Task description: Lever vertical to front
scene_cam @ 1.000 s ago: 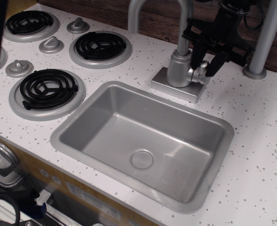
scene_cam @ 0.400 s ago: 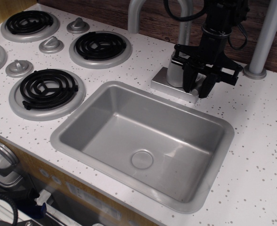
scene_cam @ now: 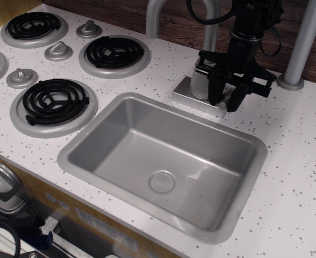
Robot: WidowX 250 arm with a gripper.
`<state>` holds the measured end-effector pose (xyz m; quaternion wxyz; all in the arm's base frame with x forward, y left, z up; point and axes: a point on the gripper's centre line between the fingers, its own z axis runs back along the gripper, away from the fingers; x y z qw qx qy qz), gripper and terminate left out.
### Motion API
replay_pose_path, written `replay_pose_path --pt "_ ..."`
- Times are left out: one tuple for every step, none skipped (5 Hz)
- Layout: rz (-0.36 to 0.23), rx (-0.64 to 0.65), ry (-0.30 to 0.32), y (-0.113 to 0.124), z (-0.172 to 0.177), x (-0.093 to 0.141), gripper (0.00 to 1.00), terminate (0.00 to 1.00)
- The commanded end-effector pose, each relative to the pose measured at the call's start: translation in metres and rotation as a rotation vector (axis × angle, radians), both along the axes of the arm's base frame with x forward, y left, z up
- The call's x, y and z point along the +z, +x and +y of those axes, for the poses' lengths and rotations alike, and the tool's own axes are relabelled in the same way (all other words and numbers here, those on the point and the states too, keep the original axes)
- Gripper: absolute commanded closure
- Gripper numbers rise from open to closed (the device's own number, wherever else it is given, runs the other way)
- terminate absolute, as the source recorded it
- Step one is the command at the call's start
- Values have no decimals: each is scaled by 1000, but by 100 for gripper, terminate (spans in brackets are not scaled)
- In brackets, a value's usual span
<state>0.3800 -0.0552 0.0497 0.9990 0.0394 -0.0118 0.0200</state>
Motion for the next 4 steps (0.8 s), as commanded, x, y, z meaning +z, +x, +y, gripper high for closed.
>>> replay_pose_path --pt "-37 53 40 -3 -6 36 0 0" --pt "-41 91 56 -17 -10 42 0 0" --pt "-53 112 70 -28 -12 44 0 0" --pt "-62 115 76 -29 -11 42 0 100"
